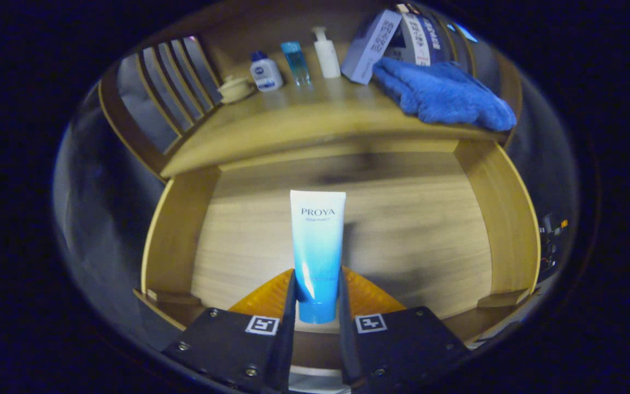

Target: Pull open the drawer, take out the items inside it, and place them on the countertop above the cabinet.

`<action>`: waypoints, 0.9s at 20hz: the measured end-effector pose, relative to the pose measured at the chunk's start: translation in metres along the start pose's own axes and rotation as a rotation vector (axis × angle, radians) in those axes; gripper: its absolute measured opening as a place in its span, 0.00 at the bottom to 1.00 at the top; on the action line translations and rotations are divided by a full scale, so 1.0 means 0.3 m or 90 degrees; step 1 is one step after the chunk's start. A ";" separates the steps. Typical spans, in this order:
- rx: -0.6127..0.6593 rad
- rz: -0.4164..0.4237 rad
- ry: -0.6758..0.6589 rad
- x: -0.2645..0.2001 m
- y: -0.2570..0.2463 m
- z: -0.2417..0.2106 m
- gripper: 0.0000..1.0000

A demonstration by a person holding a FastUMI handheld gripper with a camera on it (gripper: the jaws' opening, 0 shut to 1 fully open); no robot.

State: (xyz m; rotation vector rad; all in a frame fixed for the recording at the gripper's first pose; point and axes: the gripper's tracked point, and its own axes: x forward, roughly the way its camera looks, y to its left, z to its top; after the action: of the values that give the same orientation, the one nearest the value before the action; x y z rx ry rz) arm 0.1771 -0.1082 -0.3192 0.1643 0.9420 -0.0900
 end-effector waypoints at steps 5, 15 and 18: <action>-0.014 0.028 -0.186 -0.115 0.018 0.174 0.36; -0.094 -0.010 -0.339 -0.205 0.046 0.529 0.36; -0.079 -0.024 -0.331 -0.078 0.056 0.589 0.36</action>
State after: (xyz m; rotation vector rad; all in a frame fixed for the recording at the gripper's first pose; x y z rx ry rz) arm 0.3066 -0.1232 -0.1966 0.0046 0.4305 -0.1030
